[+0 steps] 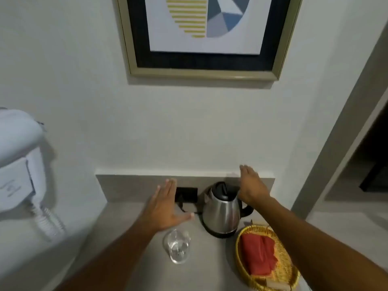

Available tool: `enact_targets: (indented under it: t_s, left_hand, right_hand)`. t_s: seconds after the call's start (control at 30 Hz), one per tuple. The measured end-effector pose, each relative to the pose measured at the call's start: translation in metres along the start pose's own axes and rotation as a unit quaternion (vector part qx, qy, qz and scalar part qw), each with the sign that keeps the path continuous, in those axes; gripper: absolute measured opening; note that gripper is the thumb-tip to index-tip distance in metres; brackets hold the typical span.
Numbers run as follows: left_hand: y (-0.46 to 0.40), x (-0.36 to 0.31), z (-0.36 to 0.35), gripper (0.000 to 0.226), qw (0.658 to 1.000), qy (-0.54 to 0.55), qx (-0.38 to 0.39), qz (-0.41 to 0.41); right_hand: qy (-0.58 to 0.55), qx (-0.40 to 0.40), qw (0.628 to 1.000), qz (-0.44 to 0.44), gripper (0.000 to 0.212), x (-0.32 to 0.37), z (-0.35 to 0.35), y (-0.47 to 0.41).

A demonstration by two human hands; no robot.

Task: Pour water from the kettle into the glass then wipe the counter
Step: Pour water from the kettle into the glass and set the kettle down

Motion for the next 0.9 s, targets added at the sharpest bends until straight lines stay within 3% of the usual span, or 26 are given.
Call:
enact_targets:
  t_s: [0.1, 0.23, 0.27, 0.33, 0.4, 0.47, 0.53, 0.77, 0.9]
  left_hand:
    - [0.012, 0.017, -0.055, 0.161, 0.992, 0.085, 0.087, 0.03]
    - [0.021, 0.039, -0.114, 0.166, 0.955, 0.268, 0.087, 0.088]
    - [0.022, 0.042, -0.121, 0.157, 0.949, 0.288, 0.085, 0.097]
    - [0.021, 0.05, -0.141, 0.118, 0.93, 0.345, 0.055, 0.113]
    - [0.02, 0.056, -0.154, 0.09, 0.921, 0.37, 0.014, 0.125]
    - [0.017, 0.059, -0.163, 0.085, 0.91, 0.394, -0.001, 0.131]
    - [0.014, 0.058, -0.168, 0.087, 0.904, 0.406, 0.005, 0.132]
    - [0.001, 0.059, -0.179, 0.093, 0.891, 0.428, 0.027, 0.145]
    - [0.005, 0.056, -0.175, 0.093, 0.894, 0.421, 0.009, 0.154]
  right_hand:
    - [-0.075, 0.028, 0.995, -0.06, 0.07, -0.023, -0.023, -0.001]
    - [-0.234, -0.011, 0.964, -0.129, 0.057, -0.043, -0.04, -0.004]
    - [-0.261, -0.023, 0.955, -0.137, 0.061, -0.046, -0.041, -0.008]
    - [-0.279, -0.025, 0.949, -0.144, 0.066, -0.052, -0.046, -0.017]
    - [-0.275, -0.025, 0.952, -0.131, 0.047, -0.052, -0.052, -0.027]
    - [-0.275, -0.019, 0.953, -0.127, 0.022, -0.05, -0.056, -0.035]
    - [-0.277, -0.032, 0.952, -0.127, 0.017, -0.048, -0.057, -0.04]
    - [-0.261, -0.073, 0.962, -0.025, 0.02, -0.017, -0.049, -0.037]
    - [-0.136, -0.078, 0.983, 0.098, 0.028, 0.019, -0.035, -0.029]
Point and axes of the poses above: each hand's wrist, its own y-axis away from the middle knuckle, its own z-axis out of the back of the hand, x = y × z, the point moved 2 cm from there along -y, towards the middle knuckle, and after that the axes turned 13 degrees about x, right-handed, at the moved point
